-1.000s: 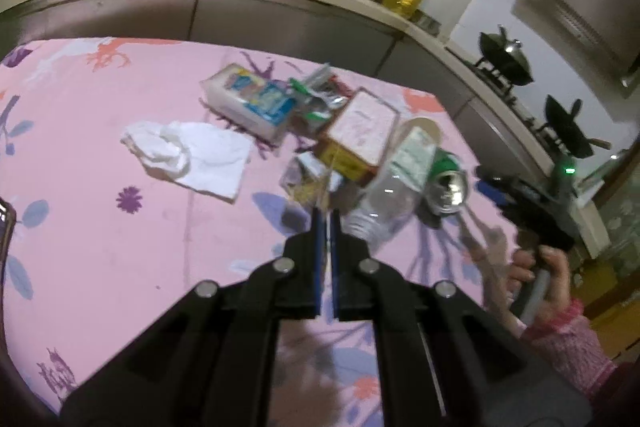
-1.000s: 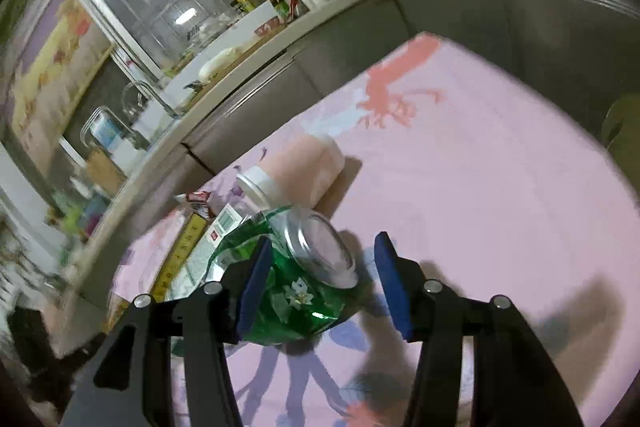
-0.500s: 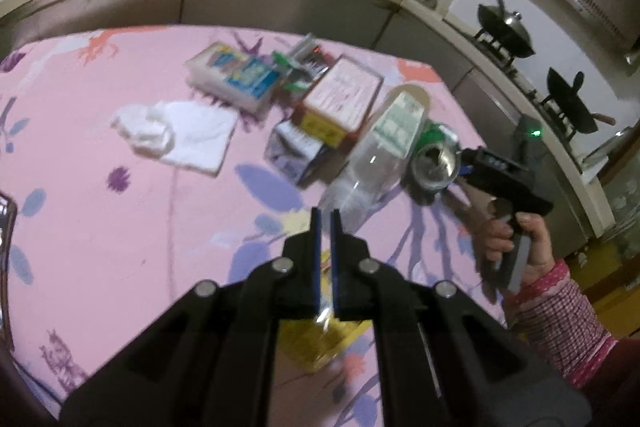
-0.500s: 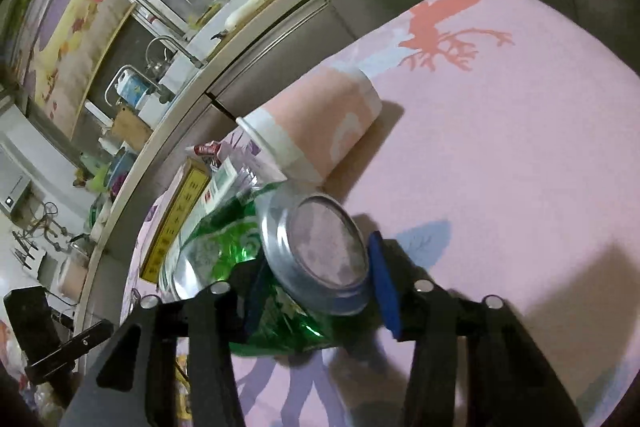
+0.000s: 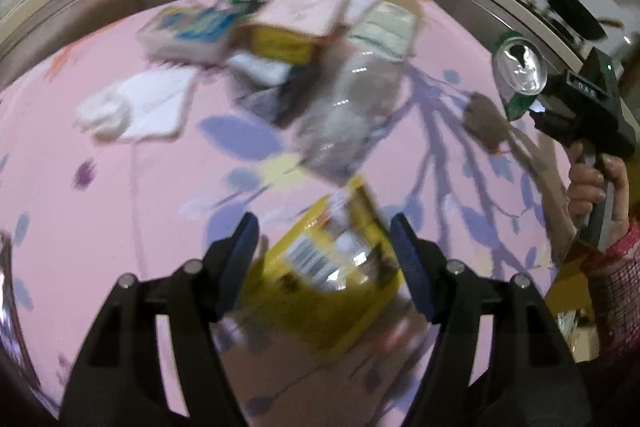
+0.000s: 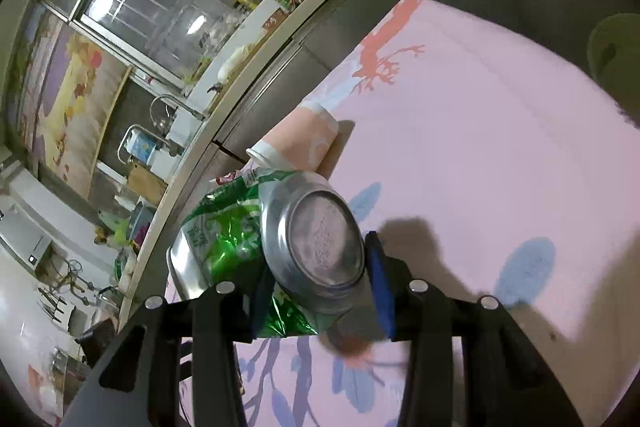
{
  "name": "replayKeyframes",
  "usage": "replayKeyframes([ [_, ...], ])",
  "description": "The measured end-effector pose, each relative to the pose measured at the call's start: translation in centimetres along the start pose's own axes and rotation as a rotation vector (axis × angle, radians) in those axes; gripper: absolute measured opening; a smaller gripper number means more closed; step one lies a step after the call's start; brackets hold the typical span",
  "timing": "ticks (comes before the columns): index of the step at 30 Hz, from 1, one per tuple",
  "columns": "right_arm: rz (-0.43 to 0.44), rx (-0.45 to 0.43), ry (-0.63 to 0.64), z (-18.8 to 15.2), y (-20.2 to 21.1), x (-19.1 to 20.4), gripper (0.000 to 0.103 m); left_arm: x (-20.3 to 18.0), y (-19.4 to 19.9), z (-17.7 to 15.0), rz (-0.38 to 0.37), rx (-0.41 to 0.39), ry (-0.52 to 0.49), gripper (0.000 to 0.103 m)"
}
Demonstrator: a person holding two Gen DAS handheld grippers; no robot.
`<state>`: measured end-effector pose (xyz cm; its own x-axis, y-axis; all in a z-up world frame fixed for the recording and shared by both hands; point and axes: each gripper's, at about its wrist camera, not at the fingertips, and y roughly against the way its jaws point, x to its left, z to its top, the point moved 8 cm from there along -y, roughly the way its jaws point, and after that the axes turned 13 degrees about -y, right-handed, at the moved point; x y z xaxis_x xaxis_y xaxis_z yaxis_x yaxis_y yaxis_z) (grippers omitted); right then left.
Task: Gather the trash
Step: 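Carry the packet and can over the beige bin and open both tools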
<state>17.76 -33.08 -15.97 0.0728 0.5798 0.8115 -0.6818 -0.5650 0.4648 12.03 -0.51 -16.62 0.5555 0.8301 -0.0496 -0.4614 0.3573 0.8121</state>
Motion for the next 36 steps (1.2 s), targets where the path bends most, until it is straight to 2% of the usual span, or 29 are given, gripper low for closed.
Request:
replayKeyframes([
  [1, 0.001, -0.006, -0.001, -0.1, 0.3, 0.0, 0.04, -0.8, -0.4, 0.6, -0.022, -0.007, -0.033, 0.065],
  [2, 0.001, -0.01, -0.003, -0.2, 0.6, 0.0, 0.04, -1.3, -0.8, 0.9, -0.026, -0.007, -0.056, 0.059],
  [3, 0.002, -0.013, -0.005, -0.4, 0.9, 0.0, 0.04, -1.7, -1.3, 1.1, -0.026, 0.0, -0.076, 0.042],
  [4, 0.001, -0.016, -0.006, -0.5, 1.0, 0.0, 0.04, -2.0, -2.0, 1.2, -0.033, 0.019, -0.09, 0.032],
  [5, -0.001, -0.019, -0.007, -0.6, 1.2, 0.0, 0.04, -2.0, -2.9, 1.0, -0.053, 0.052, -0.084, 0.01],
  [6, -0.003, -0.024, -0.007, -0.6, 1.3, 0.1, 0.04, -1.9, -3.7, 0.7, -0.077, 0.083, -0.062, 0.001],
  [9, 0.004, -0.036, -0.005, -0.5, 1.9, 0.3, 0.04, -1.6, -3.2, 0.4, -0.093, 0.072, -0.023, 0.0],
  [14, 0.018, -0.094, 0.01, 0.8, 3.9, 0.4, 0.04, -3.0, 1.2, 2.3, -0.144, -0.032, -0.01, 0.0],
  [18, 0.007, -0.195, -0.003, 3.4, 7.3, -1.1, 0.04, -6.1, 3.4, 6.8, -0.202, -0.11, -0.053, 0.0],
  [22, -0.066, -0.336, -0.024, 6.4, 12.1, -4.4, 0.04, -10.9, 3.3, 12.6, -0.266, -0.159, -0.126, 0.0],
  [27, -0.258, -0.541, -0.046, 10.5, 19.4, -10.2, 0.04, -20.1, 1.0, 21.3, -0.367, -0.214, -0.262, 0.0],
  [30, -0.384, -0.611, -0.037, 12.5, 21.7, -13.5, 0.04, -25.9, -2.2, 25.7, -0.421, -0.218, -0.313, 0.0],
  [33, -0.453, -0.611, -0.03, 13.4, 21.7, -15.9, 0.04, -31.0, -6.7, 29.0, -0.476, -0.191, -0.328, 0.0],
  [36, -0.532, -0.565, 0.0, 14.0, 20.1, -18.4, 0.041, -34.7, -11.3, 30.8, -0.496, -0.141, -0.323, 0.0],
])
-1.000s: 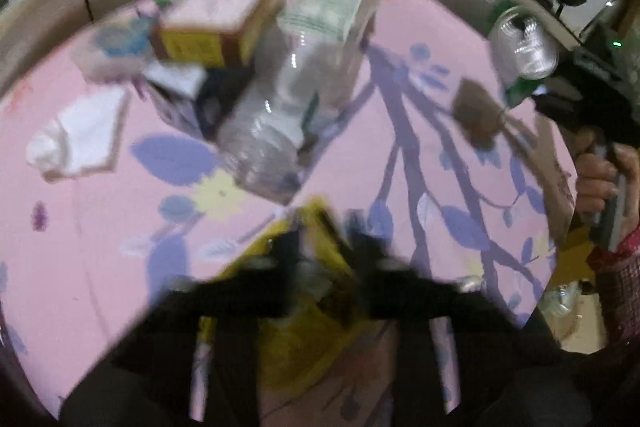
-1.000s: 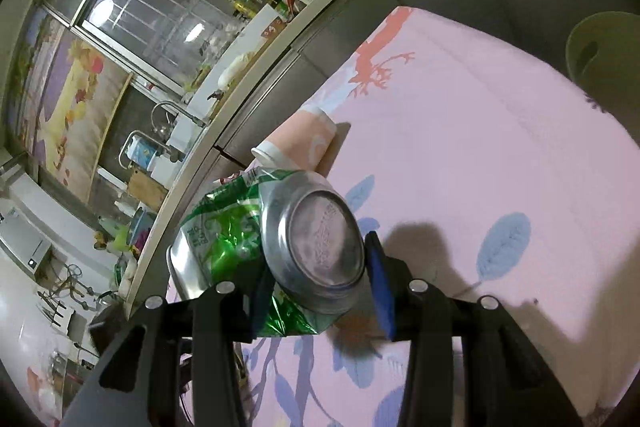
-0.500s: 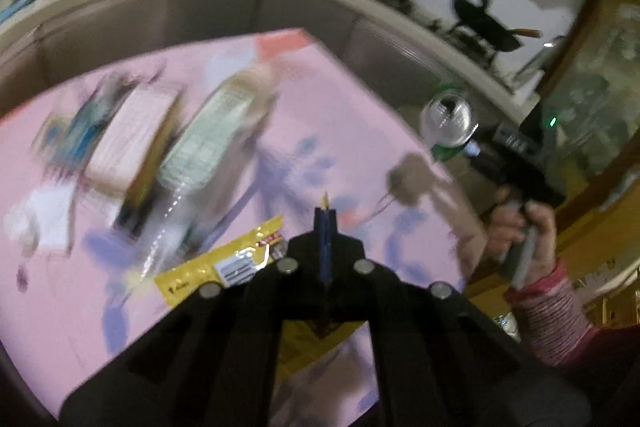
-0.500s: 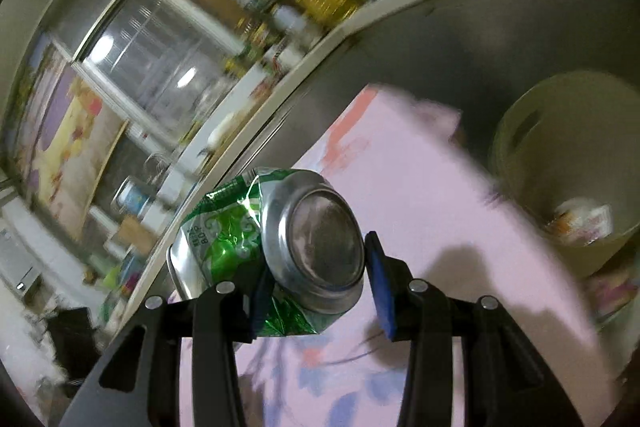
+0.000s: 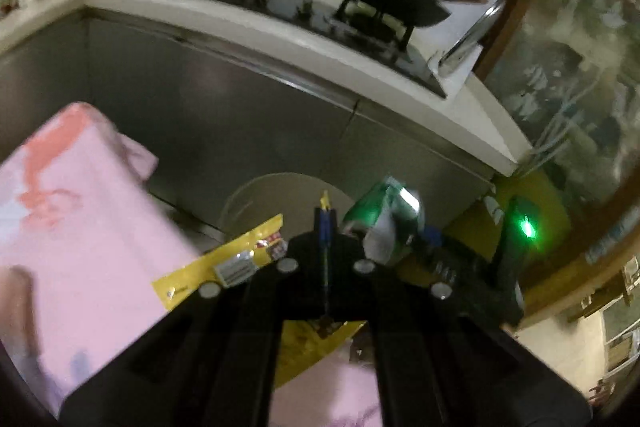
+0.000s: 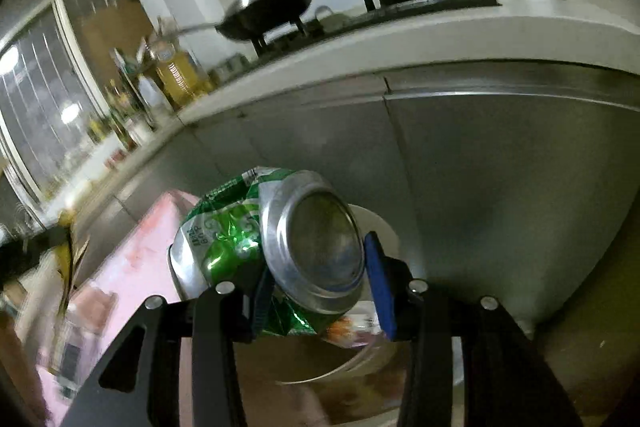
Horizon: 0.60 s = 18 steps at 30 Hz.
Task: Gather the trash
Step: 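Carry the packet and can over the beige bin and open both tools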
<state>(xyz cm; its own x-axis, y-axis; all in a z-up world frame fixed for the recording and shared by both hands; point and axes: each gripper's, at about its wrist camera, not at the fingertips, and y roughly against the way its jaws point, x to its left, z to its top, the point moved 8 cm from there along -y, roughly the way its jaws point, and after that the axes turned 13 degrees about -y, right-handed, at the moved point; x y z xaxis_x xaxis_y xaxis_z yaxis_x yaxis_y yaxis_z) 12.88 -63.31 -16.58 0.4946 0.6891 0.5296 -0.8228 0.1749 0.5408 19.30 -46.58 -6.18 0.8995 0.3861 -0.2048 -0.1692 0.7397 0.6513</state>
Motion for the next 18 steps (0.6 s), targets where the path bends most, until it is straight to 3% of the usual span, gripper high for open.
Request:
replayKeyframes([
  [5, 0.009, 0.077, 0.032, -1.7, -3.7, -0.8, 0.045, 1.1, -7.9, -0.8, 0.033, 0.097, 0.037, 0.002],
  [8, 0.033, 0.075, 0.018, -1.9, -4.6, -0.8, 0.06, 2.1, -10.8, -2.0, 0.044, 0.184, 0.079, 0.022],
  [12, 0.063, 0.036, -0.014, -1.1, -3.9, -0.2, 0.062, 2.8, -10.2, -1.9, 0.047, 0.16, 0.114, 0.023],
  [18, 0.118, -0.035, -0.036, 0.0, -0.2, 1.7, 0.062, 1.7, -5.0, -1.1, 0.039, 0.058, 0.12, 0.023],
])
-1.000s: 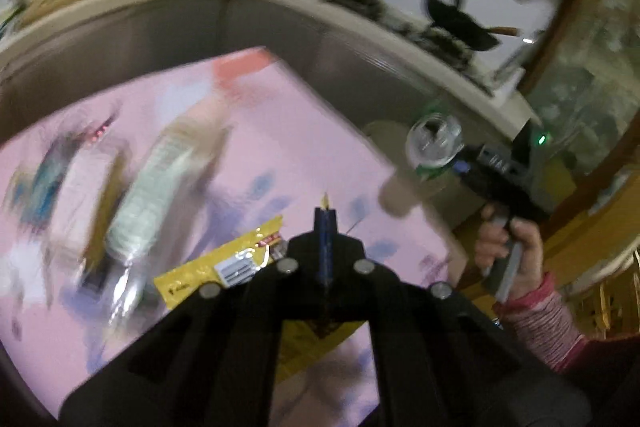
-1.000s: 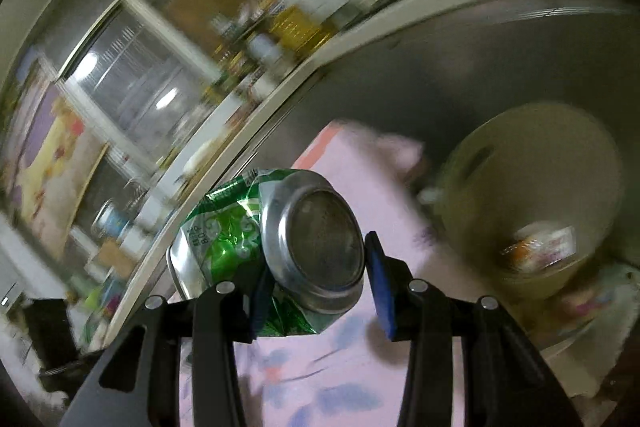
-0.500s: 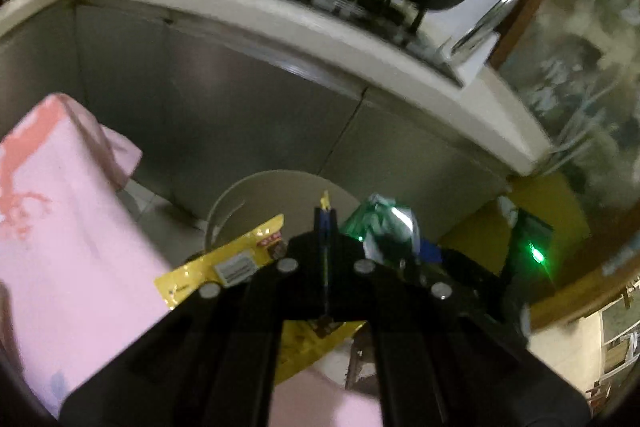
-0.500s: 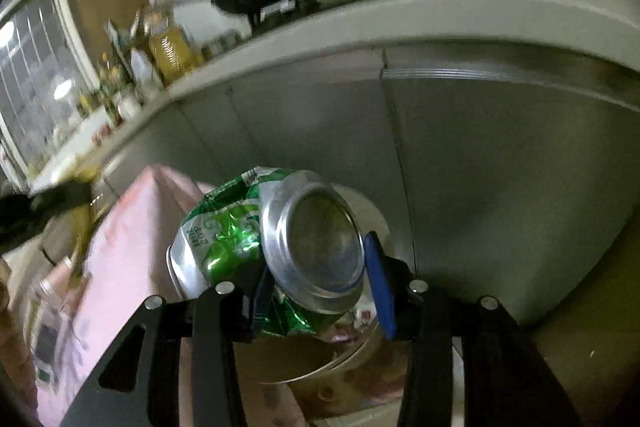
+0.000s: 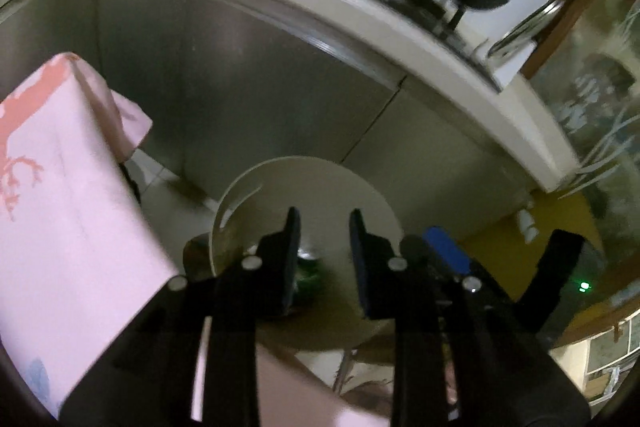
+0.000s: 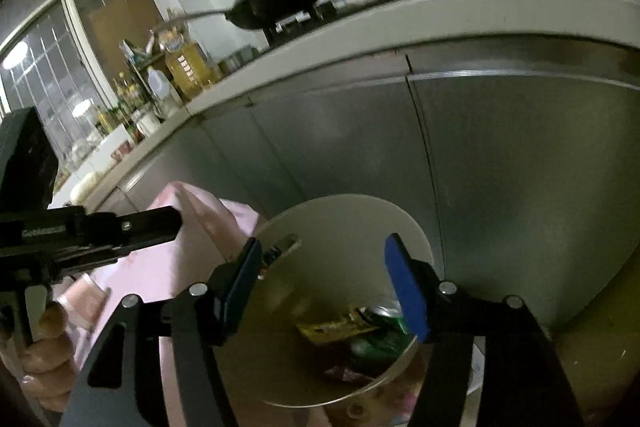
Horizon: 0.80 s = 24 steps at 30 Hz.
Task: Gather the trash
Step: 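Carry the packet and can over the beige bin and open both tools, then bring both open tools back over the table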
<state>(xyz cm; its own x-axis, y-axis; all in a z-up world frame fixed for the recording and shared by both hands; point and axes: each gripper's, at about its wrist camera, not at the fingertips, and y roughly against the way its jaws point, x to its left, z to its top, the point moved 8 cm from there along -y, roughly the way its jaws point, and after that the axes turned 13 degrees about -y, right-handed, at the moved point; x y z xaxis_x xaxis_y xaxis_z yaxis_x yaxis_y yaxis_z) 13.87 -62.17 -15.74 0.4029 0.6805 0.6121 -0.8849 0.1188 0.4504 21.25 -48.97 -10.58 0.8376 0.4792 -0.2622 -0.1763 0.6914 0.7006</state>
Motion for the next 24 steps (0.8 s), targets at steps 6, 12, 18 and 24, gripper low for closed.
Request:
replayKeyframes([
  [6, 0.121, 0.025, -0.023, -1.2, 2.7, 4.1, 0.062, -1.4, 7.1, -3.9, 0.023, -0.064, -0.06, 0.023],
  [12, 0.224, 0.172, -0.056, -5.4, 2.9, 8.5, 0.061, 0.5, 13.5, -12.0, 0.124, -0.053, -0.091, 0.023],
  [18, 0.292, 0.305, -0.037, -10.9, 3.0, 13.8, 0.061, 5.9, 19.5, -20.9, 0.229, -0.014, 0.021, 0.023],
  [24, 0.319, 0.439, 0.038, -17.3, 2.6, 19.4, 0.061, 12.3, 26.0, -28.5, 0.353, -0.022, 0.204, 0.023],
])
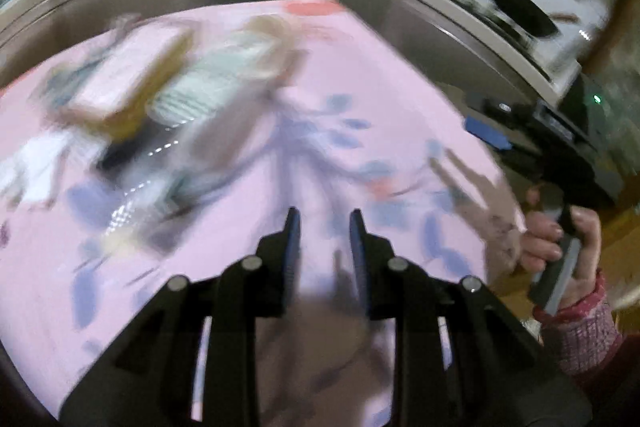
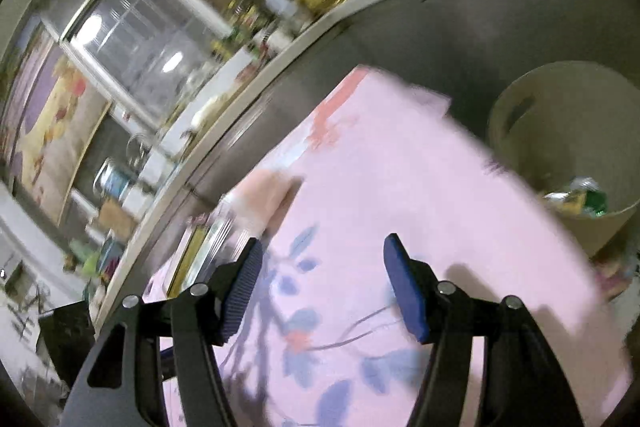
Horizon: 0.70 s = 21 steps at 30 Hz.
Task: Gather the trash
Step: 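Bring both open tools back over the table, then grasp the clear plastic bottle around its neck with the left tool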
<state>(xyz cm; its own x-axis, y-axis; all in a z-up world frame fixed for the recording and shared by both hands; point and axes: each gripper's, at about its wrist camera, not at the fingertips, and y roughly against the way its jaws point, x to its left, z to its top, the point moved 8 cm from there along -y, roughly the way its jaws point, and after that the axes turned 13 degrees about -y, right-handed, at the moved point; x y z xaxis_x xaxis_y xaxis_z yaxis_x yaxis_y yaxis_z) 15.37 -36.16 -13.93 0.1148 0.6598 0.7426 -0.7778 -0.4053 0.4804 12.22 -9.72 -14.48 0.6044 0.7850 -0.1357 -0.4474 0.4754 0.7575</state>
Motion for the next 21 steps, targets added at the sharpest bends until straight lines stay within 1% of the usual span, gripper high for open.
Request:
replayKeyframes([
  [2, -0.004, 0.024, 0.014, -0.7, -1.0, 1.1, 0.061, 2.9, 1.4, -1.1, 0.067, -0.019, 0.047, 0.025],
  [3, -0.006, 0.039, 0.015, -1.1, -1.7, 1.7, 0.061, 4.2, 2.0, -1.5, 0.099, -0.032, 0.063, 0.036],
  [5, 0.006, 0.066, 0.004, -1.7, -2.5, 2.8, 0.061, 6.8, 3.2, -2.1, 0.161, -0.066, 0.103, 0.051],
  [6, 0.01, 0.074, 0.004, -1.8, -2.8, 3.2, 0.061, 7.5, 3.6, -2.2, 0.168, -0.08, 0.115, 0.052],
  [9, 0.008, 0.097, 0.037, -3.0, -3.8, 5.0, 0.061, 8.4, 3.5, -2.0, 0.174, -0.091, 0.116, 0.052],
  [13, 0.005, 0.142, 0.06, -4.7, -5.3, 6.5, 0.061, 9.3, 1.9, -2.2, 0.14, -0.072, 0.117, 0.052],
  [16, 0.0, 0.165, 0.066, -5.6, -6.1, 7.2, 0.061, 9.0, 0.0, -1.9, 0.115, -0.044, 0.117, 0.052],
  [18, 0.0, 0.176, 0.07, -6.1, -6.3, 7.4, 0.061, 7.9, -0.5, -1.8, 0.045, -0.041, 0.13, 0.052],
  [19, -0.002, 0.177, 0.074, -6.2, -6.3, 7.5, 0.061, 6.9, -0.4, -1.8, 0.01, -0.048, 0.116, 0.052],
  [20, -0.004, 0.176, 0.078, -6.3, -6.2, 7.4, 0.061, 5.8, -0.2, -1.8, 0.0, -0.051, 0.08, 0.052],
  [21, -0.005, 0.174, 0.076, -6.4, -6.2, 7.5, 0.061, 5.0, -0.1, -1.9, 0.009, -0.051, 0.048, 0.053],
])
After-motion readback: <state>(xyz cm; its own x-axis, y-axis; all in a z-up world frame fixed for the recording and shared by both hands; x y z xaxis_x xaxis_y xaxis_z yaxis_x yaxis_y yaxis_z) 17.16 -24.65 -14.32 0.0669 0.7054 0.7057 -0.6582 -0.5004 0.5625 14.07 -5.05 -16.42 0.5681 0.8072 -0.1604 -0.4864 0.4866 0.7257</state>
